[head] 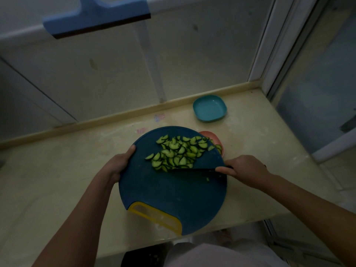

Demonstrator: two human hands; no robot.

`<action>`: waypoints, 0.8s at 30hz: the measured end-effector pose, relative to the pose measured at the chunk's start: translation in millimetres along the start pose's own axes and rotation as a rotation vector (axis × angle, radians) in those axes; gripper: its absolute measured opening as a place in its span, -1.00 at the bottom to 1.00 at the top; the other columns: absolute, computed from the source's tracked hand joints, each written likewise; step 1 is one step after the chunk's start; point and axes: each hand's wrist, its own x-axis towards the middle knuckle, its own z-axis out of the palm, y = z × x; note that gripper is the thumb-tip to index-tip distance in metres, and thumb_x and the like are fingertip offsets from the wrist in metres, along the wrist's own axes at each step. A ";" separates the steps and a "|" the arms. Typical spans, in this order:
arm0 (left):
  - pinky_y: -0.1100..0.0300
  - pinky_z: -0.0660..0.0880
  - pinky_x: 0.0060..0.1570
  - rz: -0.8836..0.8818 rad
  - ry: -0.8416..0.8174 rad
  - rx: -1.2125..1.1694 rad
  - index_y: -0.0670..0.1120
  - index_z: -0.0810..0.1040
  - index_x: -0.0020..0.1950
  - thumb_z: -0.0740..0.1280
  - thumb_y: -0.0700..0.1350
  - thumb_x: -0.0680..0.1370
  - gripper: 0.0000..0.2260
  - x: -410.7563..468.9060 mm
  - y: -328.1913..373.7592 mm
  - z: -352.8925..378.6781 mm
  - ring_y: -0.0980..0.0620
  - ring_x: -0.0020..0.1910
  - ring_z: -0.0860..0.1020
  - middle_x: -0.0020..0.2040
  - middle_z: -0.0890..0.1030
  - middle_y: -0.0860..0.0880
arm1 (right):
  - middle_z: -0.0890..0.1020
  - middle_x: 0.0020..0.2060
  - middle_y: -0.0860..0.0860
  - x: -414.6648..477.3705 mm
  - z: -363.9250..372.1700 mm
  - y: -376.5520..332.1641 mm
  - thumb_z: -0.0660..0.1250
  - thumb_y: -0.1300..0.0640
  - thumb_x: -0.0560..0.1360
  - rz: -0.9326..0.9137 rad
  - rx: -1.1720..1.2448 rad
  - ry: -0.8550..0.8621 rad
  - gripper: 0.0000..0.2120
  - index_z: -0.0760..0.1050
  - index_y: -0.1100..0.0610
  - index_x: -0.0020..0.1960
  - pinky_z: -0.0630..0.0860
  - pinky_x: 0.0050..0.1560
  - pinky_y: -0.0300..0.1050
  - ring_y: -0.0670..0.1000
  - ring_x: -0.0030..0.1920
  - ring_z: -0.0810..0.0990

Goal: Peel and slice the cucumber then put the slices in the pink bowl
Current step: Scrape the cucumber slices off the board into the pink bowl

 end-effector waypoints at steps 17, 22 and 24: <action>-0.09 0.54 0.00 -0.043 0.045 -0.014 -0.26 0.56 0.06 0.25 0.25 0.48 -0.44 6.0 -13.1 -5.8 -0.23 -0.01 0.60 0.01 0.63 -0.25 | 0.35 -0.51 -0.02 -3.5 9.3 23.1 -0.15 -0.40 0.43 0.123 -0.036 0.054 -0.36 0.37 0.11 -0.31 0.33 -0.34 -0.09 0.02 -0.40 0.42; -0.12 0.53 0.05 -0.052 0.048 -0.002 -0.26 0.56 0.08 0.26 0.26 0.47 -0.43 7.2 -16.0 -11.1 -0.23 0.00 0.60 0.02 0.63 -0.24 | 0.36 -0.53 -0.02 -8.1 11.5 35.9 -0.38 -0.52 0.31 0.148 -0.032 0.085 -0.13 0.44 0.12 -0.30 0.23 -0.45 -0.15 0.00 -0.44 0.42; -0.09 0.54 0.01 -0.052 0.049 0.004 -0.26 0.56 0.07 0.25 0.24 0.48 -0.45 7.2 -15.9 -11.5 -0.23 -0.01 0.60 0.02 0.63 -0.24 | 0.36 -0.52 -0.03 -8.7 10.0 40.5 -0.17 -0.41 0.43 0.181 -0.049 0.053 -0.29 0.47 0.13 -0.28 0.27 -0.41 -0.12 0.00 -0.43 0.41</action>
